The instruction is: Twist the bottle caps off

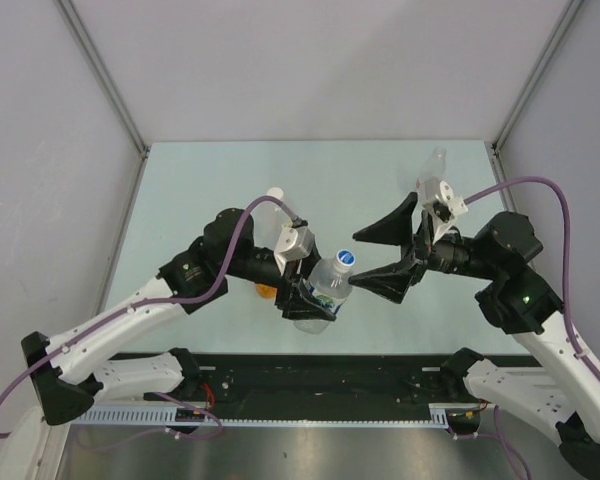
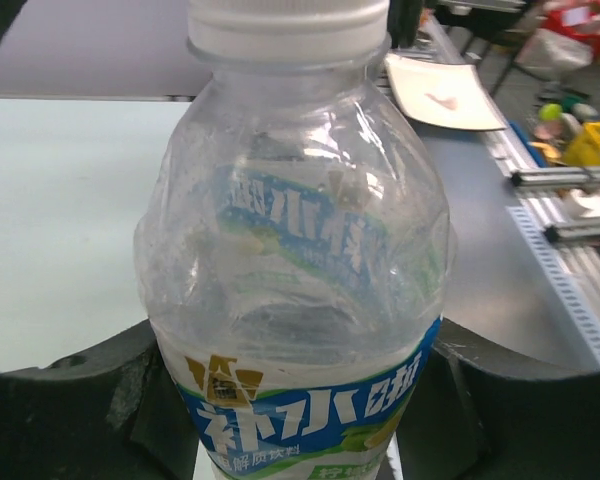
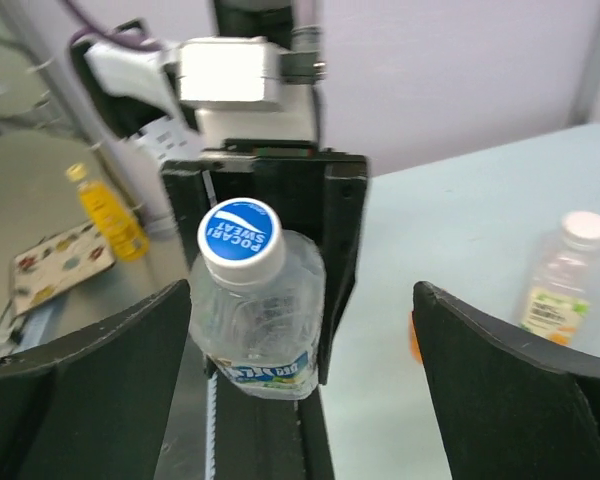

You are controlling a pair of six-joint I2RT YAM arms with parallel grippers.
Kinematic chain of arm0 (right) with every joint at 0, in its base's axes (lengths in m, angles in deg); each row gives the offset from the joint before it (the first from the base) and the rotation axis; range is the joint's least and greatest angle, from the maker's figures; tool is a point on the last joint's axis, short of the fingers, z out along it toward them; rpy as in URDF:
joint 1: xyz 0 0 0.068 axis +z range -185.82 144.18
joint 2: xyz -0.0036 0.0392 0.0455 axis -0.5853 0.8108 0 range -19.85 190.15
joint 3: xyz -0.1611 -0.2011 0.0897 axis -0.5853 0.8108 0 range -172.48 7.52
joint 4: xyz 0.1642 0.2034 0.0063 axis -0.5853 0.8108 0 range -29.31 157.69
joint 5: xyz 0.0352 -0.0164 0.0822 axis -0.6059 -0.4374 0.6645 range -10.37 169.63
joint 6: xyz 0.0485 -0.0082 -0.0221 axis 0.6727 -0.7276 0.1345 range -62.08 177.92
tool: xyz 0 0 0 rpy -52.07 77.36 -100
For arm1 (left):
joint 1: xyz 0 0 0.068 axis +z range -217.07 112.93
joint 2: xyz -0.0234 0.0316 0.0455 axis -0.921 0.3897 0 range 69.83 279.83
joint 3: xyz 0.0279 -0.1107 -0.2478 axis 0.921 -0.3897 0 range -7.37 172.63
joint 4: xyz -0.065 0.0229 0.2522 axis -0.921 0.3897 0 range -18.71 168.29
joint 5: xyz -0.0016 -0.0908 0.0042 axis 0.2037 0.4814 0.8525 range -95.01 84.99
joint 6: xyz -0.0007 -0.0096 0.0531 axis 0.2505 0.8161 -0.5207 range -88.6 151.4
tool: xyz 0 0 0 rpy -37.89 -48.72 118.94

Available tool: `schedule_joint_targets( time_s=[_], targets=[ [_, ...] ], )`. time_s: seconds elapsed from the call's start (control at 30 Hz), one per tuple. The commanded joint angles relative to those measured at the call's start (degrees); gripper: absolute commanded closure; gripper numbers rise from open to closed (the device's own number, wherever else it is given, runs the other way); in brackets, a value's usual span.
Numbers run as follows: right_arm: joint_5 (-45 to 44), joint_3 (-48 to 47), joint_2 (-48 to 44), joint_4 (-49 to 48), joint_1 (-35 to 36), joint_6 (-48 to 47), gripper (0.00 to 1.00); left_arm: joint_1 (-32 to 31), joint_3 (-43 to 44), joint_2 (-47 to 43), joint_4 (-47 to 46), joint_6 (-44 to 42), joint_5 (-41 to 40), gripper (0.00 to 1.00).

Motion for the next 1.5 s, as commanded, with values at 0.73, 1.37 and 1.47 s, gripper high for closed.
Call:
schedule_joint_targets(
  time_s=[0.73, 1.37, 1.47],
  targets=[
    [-56.6, -5.7, 6.6, 6.5, 13.2, 20.4, 0.19, -11.5, 2.1, 2.6, 0.9, -7.4, -73.5, 1.0],
    [-59.3, -5.7, 9.9, 4.2, 14.5, 19.5, 0.37, -13.5, 1.8, 3.5, 0.6, -8.0, -74.2, 1.0],
    [-59.0, -5.7, 10.2, 3.8, 14.6, 19.3, 0.42, -13.5, 1.7, 3.4, 0.6, -8.1, -74.4, 1.0]
  ],
)
